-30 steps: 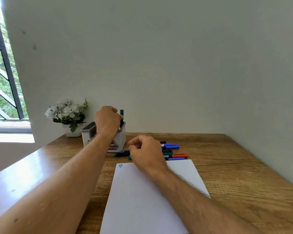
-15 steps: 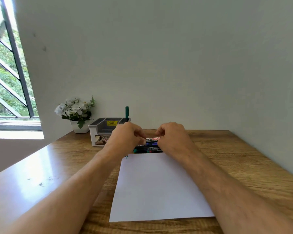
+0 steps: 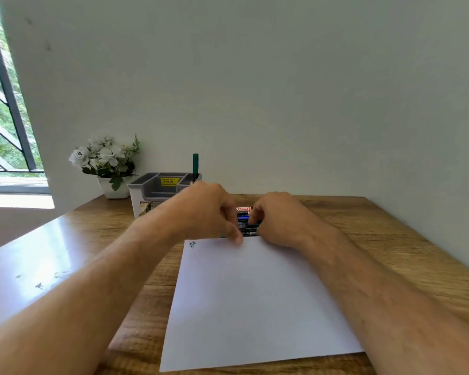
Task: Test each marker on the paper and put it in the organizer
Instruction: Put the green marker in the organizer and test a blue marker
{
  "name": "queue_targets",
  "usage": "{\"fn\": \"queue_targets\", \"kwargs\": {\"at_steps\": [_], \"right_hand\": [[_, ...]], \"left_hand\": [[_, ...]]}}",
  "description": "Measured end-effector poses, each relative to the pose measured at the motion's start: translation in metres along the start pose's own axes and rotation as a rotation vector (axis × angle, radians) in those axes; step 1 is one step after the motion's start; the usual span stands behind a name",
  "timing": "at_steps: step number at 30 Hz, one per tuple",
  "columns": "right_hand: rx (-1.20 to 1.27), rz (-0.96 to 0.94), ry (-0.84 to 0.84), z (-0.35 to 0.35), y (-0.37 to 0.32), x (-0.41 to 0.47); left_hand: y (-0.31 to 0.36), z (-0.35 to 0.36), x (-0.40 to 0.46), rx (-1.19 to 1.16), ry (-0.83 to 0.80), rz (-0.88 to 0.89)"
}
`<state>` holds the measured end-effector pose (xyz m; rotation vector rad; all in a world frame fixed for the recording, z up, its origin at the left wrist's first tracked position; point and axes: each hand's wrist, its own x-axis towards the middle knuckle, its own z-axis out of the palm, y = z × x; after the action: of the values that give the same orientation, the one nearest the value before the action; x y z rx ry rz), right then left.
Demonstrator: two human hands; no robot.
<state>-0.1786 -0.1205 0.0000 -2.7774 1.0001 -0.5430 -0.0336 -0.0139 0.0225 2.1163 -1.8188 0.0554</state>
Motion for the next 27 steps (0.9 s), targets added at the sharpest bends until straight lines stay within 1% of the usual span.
{"fn": "queue_targets", "kwargs": {"at_steps": [2,5,10,16,27], "right_hand": [[-0.008,0.017,-0.013,0.005,0.001,0.0],[-0.013,0.018,-0.013,0.009,0.002,0.001],[-0.014,0.013,0.025,0.013,0.004,0.003],[-0.025,-0.051,0.046,0.018,0.002,0.004],[-0.033,-0.091,0.034,0.016,0.004,0.006]], "left_hand": [[0.001,0.007,0.0,0.06,-0.117,-0.026],[-0.002,0.017,0.003,0.063,-0.204,-0.049],[-0.006,0.021,0.006,0.027,-0.19,-0.072],[-0.007,0.023,0.007,0.004,-0.185,-0.058],[-0.01,0.023,0.01,-0.045,-0.191,-0.037]]}}
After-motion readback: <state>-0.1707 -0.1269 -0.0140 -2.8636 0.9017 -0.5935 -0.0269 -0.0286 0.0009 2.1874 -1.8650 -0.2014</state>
